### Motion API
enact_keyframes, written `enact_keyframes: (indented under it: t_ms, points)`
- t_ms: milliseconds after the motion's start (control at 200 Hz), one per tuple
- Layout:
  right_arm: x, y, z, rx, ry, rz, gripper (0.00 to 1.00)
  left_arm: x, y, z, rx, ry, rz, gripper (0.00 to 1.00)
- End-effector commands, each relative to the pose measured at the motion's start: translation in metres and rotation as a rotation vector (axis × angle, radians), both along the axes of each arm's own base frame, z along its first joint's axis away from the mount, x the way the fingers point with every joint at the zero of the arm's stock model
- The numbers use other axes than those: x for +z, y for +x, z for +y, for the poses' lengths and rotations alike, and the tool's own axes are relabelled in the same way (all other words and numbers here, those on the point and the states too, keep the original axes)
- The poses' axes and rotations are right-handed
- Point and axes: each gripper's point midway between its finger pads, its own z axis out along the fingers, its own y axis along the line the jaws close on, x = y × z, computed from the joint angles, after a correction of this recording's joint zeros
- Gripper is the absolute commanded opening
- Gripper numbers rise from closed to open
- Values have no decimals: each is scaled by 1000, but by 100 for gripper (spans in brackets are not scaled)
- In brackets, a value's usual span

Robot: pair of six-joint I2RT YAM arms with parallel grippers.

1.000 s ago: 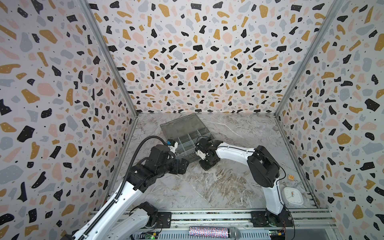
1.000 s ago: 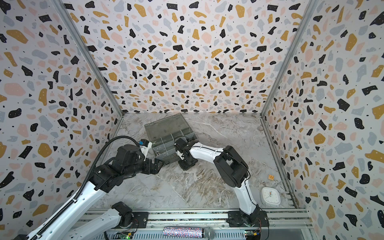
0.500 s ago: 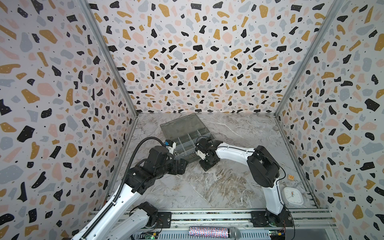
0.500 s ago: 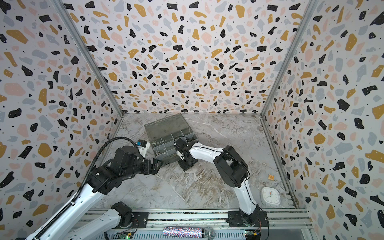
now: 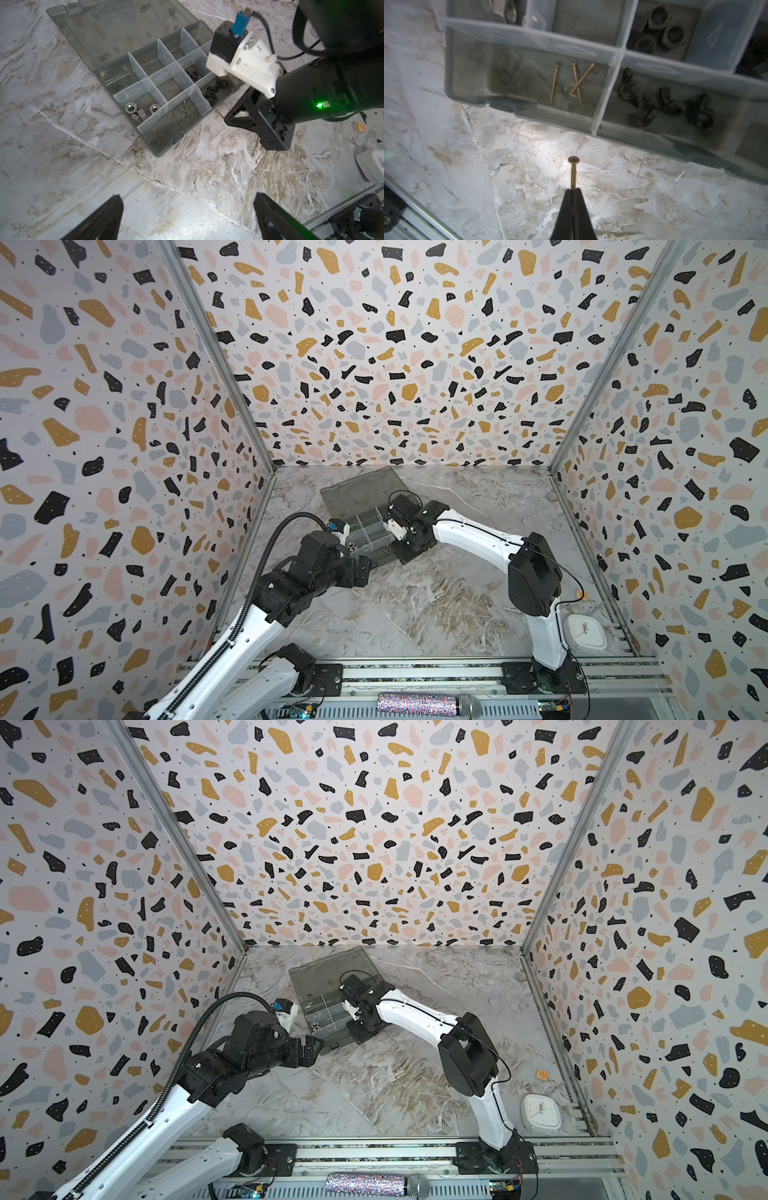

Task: Sort the screws and nuts into containers
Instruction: 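Lift the screw with the right gripper over the screw compartment, then open the right gripper to drop the screw into the compartment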

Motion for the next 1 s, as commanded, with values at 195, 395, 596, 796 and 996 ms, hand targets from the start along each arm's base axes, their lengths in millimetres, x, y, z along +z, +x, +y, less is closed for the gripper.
enact_keyframes:
  t_ms: [195, 395, 596, 796, 996]
  points:
    - [14, 23, 32, 37, 16, -32, 0, 6, 4, 9, 41, 21, -42, 100]
    - [5, 33, 46, 57, 13, -22, 0, 8, 9, 14, 52, 40, -53, 100]
    - [-9, 30, 47, 61, 8, 12, 0, 2, 14, 18, 52, 56, -32, 100]
    - [-21, 28, 48, 71, 0, 41, 31, -6, 19, 17, 32, 69, -2, 100]
    - [38, 41, 48, 62, 100, -71, 58, 3, 33, 26, 72, 108, -31, 100]
